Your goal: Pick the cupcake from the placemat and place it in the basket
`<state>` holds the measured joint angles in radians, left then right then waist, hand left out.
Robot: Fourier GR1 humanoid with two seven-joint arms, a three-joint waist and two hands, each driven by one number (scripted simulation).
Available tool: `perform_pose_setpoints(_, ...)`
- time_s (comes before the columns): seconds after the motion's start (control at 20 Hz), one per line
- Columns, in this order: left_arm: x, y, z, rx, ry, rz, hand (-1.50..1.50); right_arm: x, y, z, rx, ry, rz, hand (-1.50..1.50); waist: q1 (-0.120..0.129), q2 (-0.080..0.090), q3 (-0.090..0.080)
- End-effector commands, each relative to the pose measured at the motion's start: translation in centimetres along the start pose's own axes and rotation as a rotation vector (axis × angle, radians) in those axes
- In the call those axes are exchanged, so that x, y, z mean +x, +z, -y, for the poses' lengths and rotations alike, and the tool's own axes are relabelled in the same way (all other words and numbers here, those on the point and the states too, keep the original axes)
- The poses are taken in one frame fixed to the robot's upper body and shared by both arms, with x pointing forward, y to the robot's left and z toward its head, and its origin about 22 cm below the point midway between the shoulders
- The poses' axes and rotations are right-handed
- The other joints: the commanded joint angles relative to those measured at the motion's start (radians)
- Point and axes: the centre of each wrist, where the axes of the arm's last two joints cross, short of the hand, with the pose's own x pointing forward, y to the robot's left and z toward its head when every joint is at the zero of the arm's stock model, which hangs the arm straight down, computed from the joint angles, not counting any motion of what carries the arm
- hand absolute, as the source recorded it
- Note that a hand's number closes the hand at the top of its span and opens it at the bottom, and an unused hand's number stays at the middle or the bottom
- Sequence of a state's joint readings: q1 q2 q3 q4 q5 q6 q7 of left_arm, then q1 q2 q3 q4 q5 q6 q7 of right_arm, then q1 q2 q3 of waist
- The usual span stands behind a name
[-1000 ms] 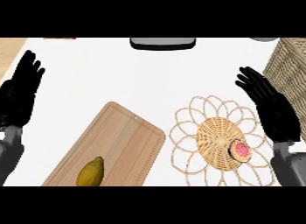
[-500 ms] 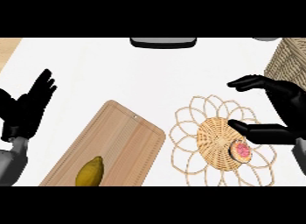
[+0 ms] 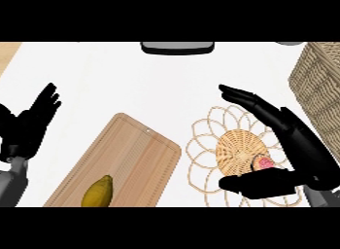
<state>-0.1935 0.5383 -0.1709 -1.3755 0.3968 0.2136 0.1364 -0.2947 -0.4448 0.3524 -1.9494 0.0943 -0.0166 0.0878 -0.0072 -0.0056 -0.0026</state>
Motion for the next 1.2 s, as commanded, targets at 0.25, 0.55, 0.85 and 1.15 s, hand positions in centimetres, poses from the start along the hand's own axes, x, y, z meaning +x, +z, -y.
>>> perform_pose_setpoints(0.25,-0.2,-0.4,-0.5,0.013,-0.009,-0.009,0.00,4.6,-1.8,7.5,0.035,0.600,-0.424,-1.50,-0.013,-0.003,-0.006)
perform_pose_setpoints(0.55,-0.2,0.2,0.7,-0.021,-0.006,0.000,0.00,10.2,-3.7,12.6,0.124,0.634,-0.595,-1.50,0.010,-0.003,-0.001)
perform_pose_setpoints(0.85,0.2,-0.1,0.3,-0.019,0.003,-0.006,0.00,11.2,-3.0,14.9,0.389,0.529,-0.650,-1.50,-0.005,-0.002,0.000)
perform_pose_setpoints(1.15,-0.1,-0.9,-0.7,0.002,0.018,-0.012,0.00,10.2,0.4,17.6,0.370,0.374,-0.624,-1.50,-0.010,0.002,0.003)
